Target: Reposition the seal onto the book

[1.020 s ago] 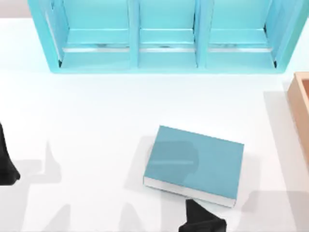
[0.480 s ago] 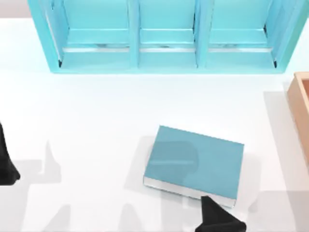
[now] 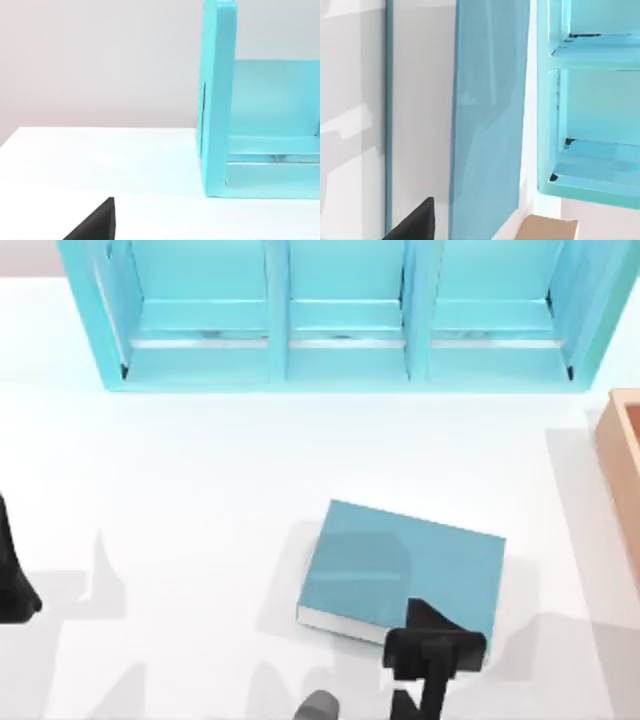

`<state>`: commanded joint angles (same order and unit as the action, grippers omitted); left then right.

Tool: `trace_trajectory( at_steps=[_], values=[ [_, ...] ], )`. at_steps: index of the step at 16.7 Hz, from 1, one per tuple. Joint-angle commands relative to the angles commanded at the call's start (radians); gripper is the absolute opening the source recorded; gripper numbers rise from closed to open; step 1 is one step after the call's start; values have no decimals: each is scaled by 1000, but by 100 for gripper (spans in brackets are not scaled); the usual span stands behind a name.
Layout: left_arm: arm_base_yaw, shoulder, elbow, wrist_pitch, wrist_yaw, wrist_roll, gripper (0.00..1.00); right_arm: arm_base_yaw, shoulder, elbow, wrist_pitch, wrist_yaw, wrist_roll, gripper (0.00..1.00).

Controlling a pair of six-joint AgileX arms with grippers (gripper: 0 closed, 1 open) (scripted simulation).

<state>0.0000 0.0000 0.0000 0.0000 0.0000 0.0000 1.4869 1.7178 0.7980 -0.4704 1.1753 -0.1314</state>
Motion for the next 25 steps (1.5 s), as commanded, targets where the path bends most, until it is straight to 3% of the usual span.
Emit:
trace_trajectory(
  at_steps=[4, 12, 16, 20, 25],
  values=[
    [0, 0, 0, 0, 0, 0, 100, -315, 40, 182, -87, -222, -38, 100],
    [0, 0, 0, 0, 0, 0, 100, -1169, 95, 545, -412, -771, -111, 100],
    [0, 0, 0, 0, 0, 0, 100, -1518, 112, 660, -595, -997, -133, 100],
    [0, 0, 0, 0, 0, 0, 100, -1729, 126, 712, -730, -1140, -143, 100],
    [0, 0, 0, 0, 0, 0, 100, -1777, 131, 720, -765, -1175, -144, 100]
  ],
)
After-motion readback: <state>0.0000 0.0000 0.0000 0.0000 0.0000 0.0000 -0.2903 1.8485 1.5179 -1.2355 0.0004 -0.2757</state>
